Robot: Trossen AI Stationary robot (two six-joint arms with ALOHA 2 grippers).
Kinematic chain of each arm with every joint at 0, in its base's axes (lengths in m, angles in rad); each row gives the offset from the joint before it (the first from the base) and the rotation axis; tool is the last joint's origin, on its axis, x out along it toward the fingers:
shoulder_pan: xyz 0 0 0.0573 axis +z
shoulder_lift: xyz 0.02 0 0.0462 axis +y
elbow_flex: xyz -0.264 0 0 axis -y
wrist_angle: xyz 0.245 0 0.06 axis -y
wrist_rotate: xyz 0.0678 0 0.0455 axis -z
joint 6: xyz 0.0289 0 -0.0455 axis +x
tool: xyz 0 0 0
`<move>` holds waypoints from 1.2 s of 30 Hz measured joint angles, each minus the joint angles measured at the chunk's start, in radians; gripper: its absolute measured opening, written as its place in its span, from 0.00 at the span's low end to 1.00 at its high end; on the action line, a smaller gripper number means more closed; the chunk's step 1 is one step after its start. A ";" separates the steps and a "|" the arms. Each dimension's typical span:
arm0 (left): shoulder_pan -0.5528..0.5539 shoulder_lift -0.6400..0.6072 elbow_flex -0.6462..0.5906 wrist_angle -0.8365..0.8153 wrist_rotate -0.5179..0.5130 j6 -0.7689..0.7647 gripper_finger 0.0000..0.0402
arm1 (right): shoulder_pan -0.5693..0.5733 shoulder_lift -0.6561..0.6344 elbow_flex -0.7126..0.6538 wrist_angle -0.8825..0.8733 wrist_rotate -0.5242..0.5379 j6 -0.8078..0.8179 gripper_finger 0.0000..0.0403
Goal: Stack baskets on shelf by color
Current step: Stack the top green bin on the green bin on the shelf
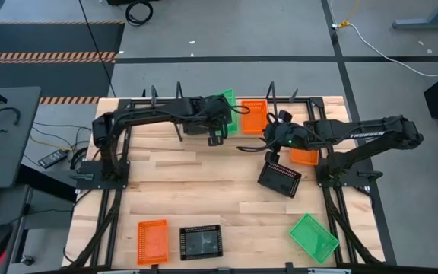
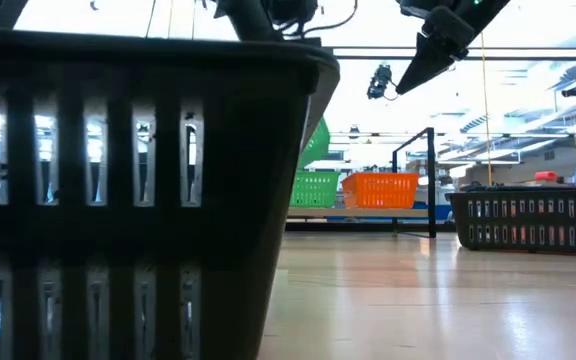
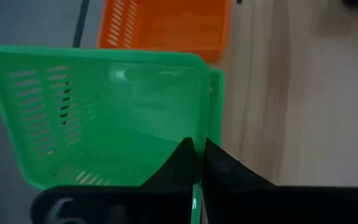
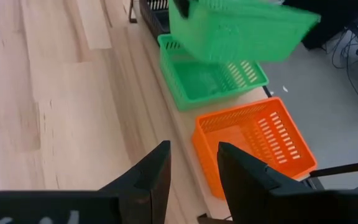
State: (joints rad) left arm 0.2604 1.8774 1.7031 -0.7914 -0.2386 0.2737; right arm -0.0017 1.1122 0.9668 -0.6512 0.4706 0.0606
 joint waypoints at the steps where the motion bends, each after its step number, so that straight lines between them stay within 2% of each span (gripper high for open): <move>1: 0.001 0.012 0.000 0.014 0.001 0.000 0.03 | 0.000 0.000 0.000 -0.001 -0.001 0.000 0.34; 7: 0.003 0.053 0.000 0.045 0.000 0.008 0.03 | 0.000 0.000 0.000 -0.002 0.000 0.000 0.34; 36: 0.002 0.054 0.000 0.008 -0.019 -0.001 0.05 | 0.000 0.000 0.000 -0.001 -0.001 0.001 0.34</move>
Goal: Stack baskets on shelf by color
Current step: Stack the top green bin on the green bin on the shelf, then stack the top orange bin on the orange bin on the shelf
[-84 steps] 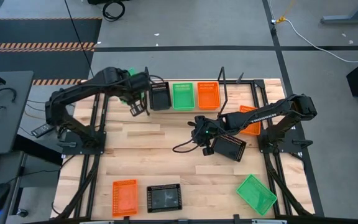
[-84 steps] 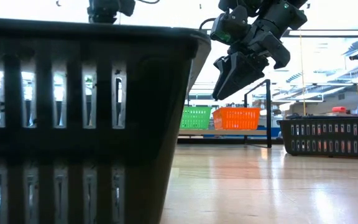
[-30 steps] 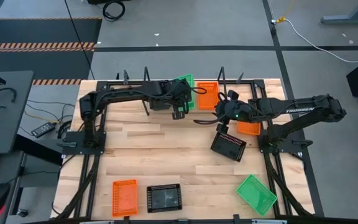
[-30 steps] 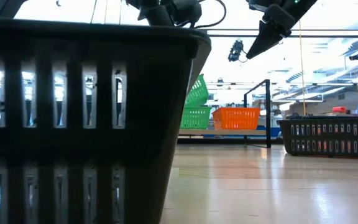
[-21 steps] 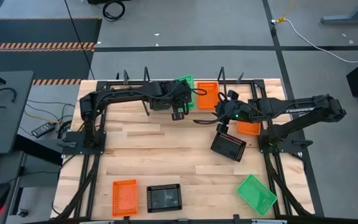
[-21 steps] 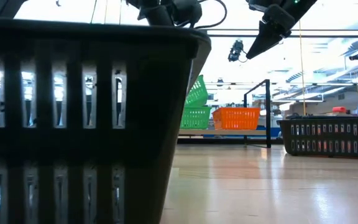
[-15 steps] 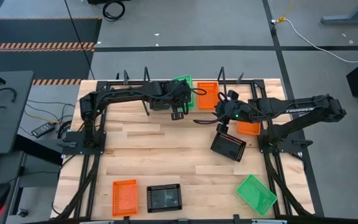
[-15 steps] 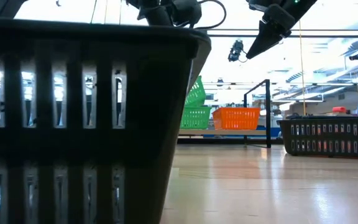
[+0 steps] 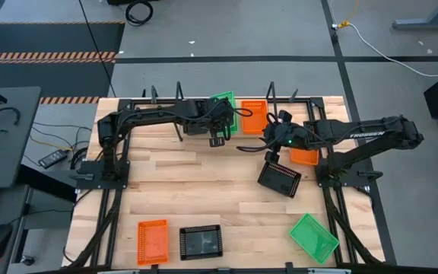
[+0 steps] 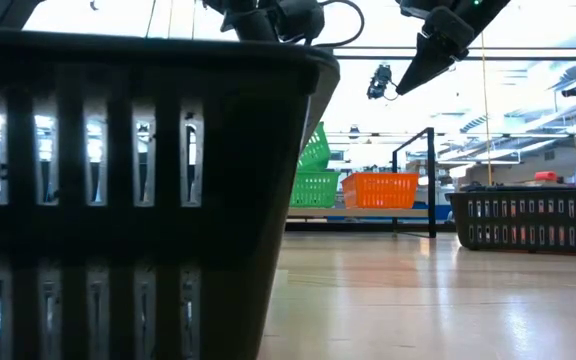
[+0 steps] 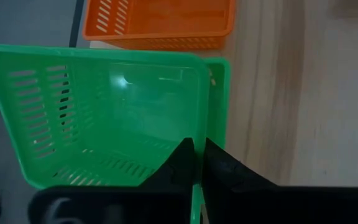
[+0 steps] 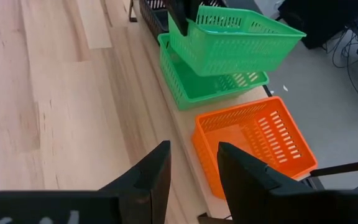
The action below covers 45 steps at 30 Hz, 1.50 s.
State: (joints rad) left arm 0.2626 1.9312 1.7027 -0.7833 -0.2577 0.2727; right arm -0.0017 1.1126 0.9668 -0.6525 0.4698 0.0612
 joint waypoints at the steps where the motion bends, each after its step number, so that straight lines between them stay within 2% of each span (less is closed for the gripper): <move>1: 0.000 0.000 0.000 0.000 0.000 0.000 0.06 | 0.000 0.000 0.000 0.000 0.000 0.000 0.34; 14: 0.000 0.000 0.000 0.014 0.000 -0.001 0.10 | 0.000 0.000 0.000 0.000 0.000 0.000 0.34; 32: -0.003 -0.002 0.000 0.012 -0.011 0.001 0.32 | 0.000 0.000 0.000 0.000 -0.001 0.000 0.34; 45: -0.013 -0.023 -0.001 -0.009 -0.011 -0.018 0.31 | 0.000 0.000 0.000 0.000 -0.001 0.000 0.34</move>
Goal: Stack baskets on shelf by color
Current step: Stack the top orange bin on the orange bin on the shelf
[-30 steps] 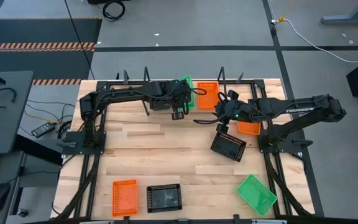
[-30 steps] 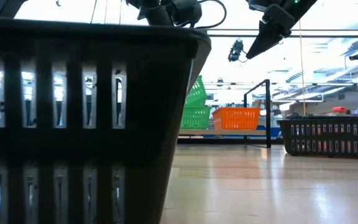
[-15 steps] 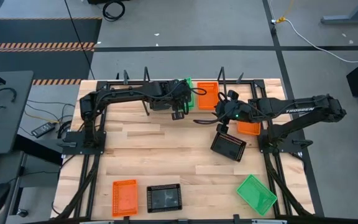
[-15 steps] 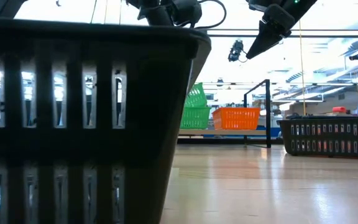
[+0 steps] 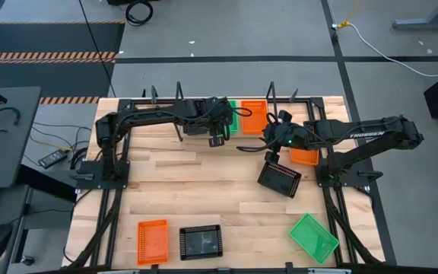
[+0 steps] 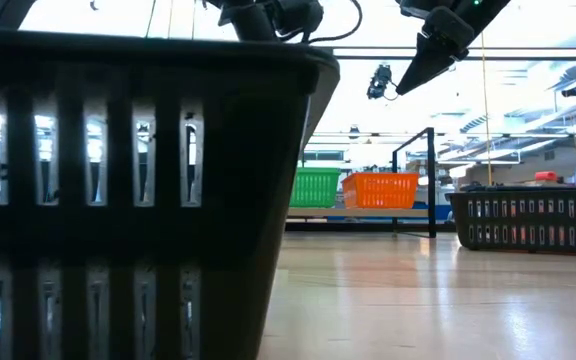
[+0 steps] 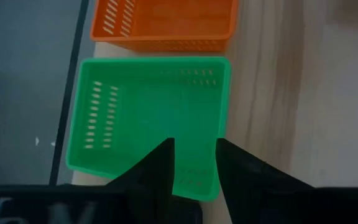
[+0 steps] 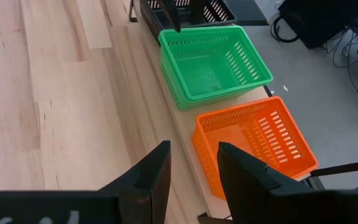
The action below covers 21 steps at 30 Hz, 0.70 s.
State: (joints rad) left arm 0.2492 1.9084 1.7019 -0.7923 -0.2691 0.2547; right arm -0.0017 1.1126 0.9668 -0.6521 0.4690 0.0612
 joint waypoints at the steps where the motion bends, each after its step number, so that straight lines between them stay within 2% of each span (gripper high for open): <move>1: -0.001 -0.006 0.000 -0.003 0.000 0.001 0.31 | 0.000 0.000 0.000 0.000 0.000 0.000 0.34; 5: -0.013 -0.062 0.000 0.011 0.001 0.011 0.30 | 0.000 0.000 0.000 -0.001 0.000 0.000 0.34; 11: -0.010 -0.159 0.000 0.097 0.179 0.002 0.30 | 0.000 0.000 0.000 -0.004 -0.039 0.003 0.34; 15: -0.017 -0.210 -0.001 0.151 0.223 -0.015 0.29 | 0.003 0.000 0.000 -0.038 -0.086 0.044 0.34; 21: -0.037 -0.319 -0.124 0.276 0.234 -0.034 0.29 | 0.017 0.000 -0.003 -0.102 -0.075 0.090 0.34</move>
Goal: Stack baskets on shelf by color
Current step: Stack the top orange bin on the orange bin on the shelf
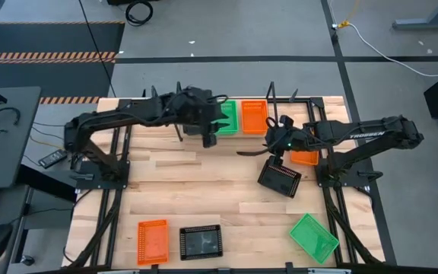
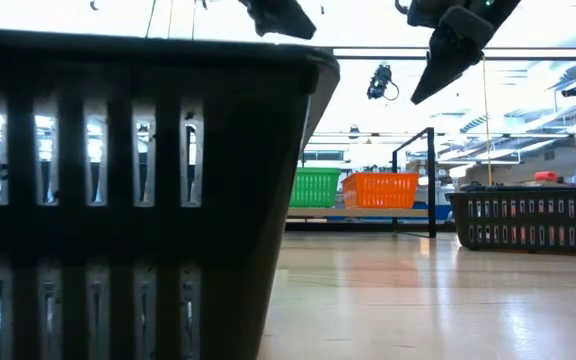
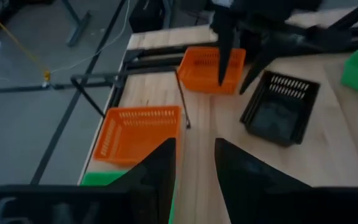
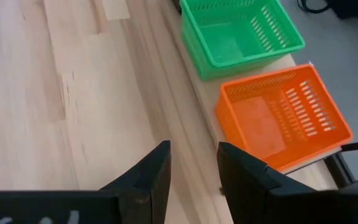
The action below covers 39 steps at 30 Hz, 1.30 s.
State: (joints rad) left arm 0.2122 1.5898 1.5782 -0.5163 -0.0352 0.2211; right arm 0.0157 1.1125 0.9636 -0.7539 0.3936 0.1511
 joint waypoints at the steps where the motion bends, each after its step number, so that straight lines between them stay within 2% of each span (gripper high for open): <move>1: 0.000 -0.029 -0.043 0.018 0.000 -0.007 0.29 | 0.003 0.000 -0.004 0.001 0.001 0.004 0.34; 8: 0.005 -0.264 -0.461 0.371 -0.006 -0.123 0.29 | 0.014 0.000 -0.068 0.056 -0.046 0.004 0.34; 12: 0.003 -0.376 -0.588 0.502 -0.006 -0.139 0.29 | 0.013 0.000 -0.082 0.135 -0.073 -0.054 0.34; 14: 0.004 -0.417 -0.604 0.511 -0.023 -0.133 0.29 | 0.010 0.000 -0.081 0.158 -0.074 -0.092 0.34; 18: 0.005 -0.478 -0.604 0.510 -0.056 -0.114 0.29 | 0.010 0.000 -0.034 0.066 -0.096 -0.005 0.34; 26: 0.004 -0.523 -0.604 0.438 -0.057 -0.073 0.29 | 0.025 0.011 0.164 -0.368 -0.118 0.213 0.34; 30: 0.001 -0.526 -0.604 0.351 -0.057 -0.069 0.30 | 0.025 0.051 0.180 -0.655 -0.136 0.339 0.38; 33: -0.004 -0.526 -0.604 0.303 -0.052 -0.059 0.30 | 0.043 0.105 0.180 -0.799 -0.151 0.407 0.41; 39: -0.003 -0.536 -0.604 0.262 -0.050 -0.026 0.30 | 0.081 0.205 0.180 -0.785 -0.169 0.399 0.46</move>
State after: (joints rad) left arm 0.2089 1.0542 0.9737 -0.2541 -0.0849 0.1954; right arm 0.0969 1.3172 1.1431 -1.5390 0.2249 0.5501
